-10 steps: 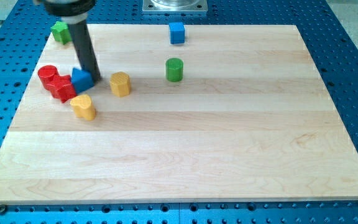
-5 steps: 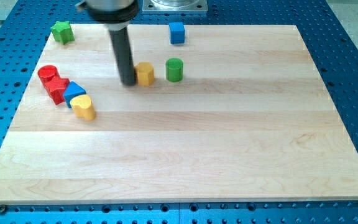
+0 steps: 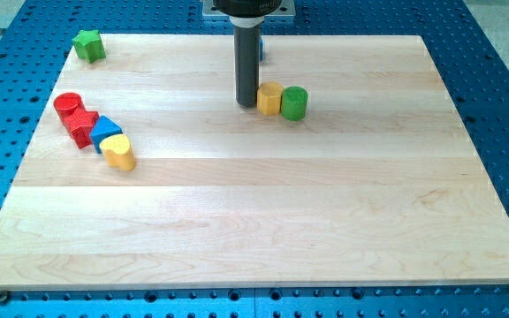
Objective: Move the hexagon to the top right corner
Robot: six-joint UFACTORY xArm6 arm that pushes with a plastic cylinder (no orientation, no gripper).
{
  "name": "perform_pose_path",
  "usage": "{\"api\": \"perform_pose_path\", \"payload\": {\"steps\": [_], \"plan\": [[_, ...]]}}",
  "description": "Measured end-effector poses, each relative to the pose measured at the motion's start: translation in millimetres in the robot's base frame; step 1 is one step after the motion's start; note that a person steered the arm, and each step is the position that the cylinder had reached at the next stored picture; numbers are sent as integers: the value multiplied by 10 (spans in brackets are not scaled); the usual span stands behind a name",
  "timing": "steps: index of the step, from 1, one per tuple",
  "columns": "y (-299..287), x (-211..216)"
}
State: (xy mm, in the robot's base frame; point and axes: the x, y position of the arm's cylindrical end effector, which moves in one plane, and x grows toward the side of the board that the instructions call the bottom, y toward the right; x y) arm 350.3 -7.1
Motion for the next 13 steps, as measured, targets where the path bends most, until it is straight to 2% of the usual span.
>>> {"api": "perform_pose_path", "payload": {"steps": [1, 2, 3, 4, 6, 7, 8, 9, 11, 13], "plan": [[-99, 21], [-266, 382], [26, 319], [504, -162], [1560, -741], [1871, -844], [1871, -601], [1962, -608], [2372, -889], [2461, -939]]}}
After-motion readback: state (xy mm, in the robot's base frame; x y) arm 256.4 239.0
